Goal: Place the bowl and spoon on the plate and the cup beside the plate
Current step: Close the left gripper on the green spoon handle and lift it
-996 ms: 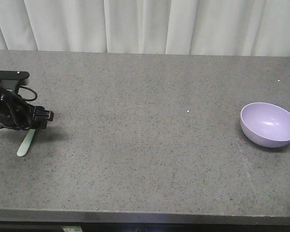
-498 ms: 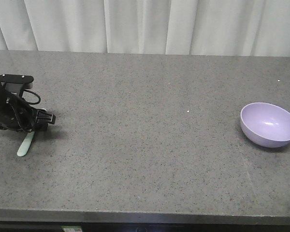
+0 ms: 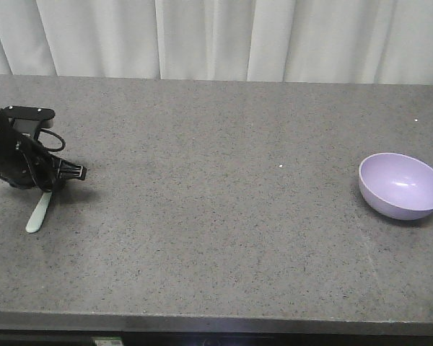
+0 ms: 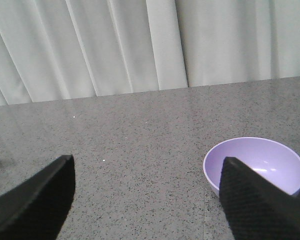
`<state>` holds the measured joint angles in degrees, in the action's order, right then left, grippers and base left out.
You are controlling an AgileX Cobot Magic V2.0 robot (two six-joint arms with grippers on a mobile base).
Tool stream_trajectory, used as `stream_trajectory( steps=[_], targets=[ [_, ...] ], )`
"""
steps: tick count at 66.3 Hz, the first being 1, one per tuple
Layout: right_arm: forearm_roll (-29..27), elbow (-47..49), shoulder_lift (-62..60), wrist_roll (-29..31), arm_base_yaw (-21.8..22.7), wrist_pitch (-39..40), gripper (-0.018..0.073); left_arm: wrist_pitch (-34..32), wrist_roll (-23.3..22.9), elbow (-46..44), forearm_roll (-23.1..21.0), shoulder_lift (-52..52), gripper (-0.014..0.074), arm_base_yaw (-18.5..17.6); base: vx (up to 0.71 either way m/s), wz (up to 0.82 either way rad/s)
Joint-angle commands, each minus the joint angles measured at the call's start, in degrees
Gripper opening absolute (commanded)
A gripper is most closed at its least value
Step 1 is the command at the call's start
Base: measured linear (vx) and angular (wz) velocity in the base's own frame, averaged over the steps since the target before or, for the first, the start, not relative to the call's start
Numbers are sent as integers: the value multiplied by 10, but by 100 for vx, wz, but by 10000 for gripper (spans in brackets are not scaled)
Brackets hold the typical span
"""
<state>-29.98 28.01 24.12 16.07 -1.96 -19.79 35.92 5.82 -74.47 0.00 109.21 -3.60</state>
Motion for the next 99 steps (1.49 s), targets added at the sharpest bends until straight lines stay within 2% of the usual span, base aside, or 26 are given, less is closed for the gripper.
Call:
stream_trajectory(
  steps=[1,6,22,63,83,99],
  targets=[
    [-1,19,7,5,3,38,582,105,1,15,10,19,75,-2,0,0],
    [-1,19,7,5,3,38,582,113,2,15,10,19,-9,-2,0,0],
    [-1,19,7,5,3,38,582,123,2,15,10,10,-7,-2,0,0],
    [-5,19,7,3,3,38,582,88,1,15,6,-130,-7,-2,0,0],
    [-5,19,7,3,3,38,582,44,1,15,-31,-186,-7,-2,0,0],
    [-5,19,7,3,3,38,582,8,1,15,-87,-246,-7,-2,0,0]
  ],
)
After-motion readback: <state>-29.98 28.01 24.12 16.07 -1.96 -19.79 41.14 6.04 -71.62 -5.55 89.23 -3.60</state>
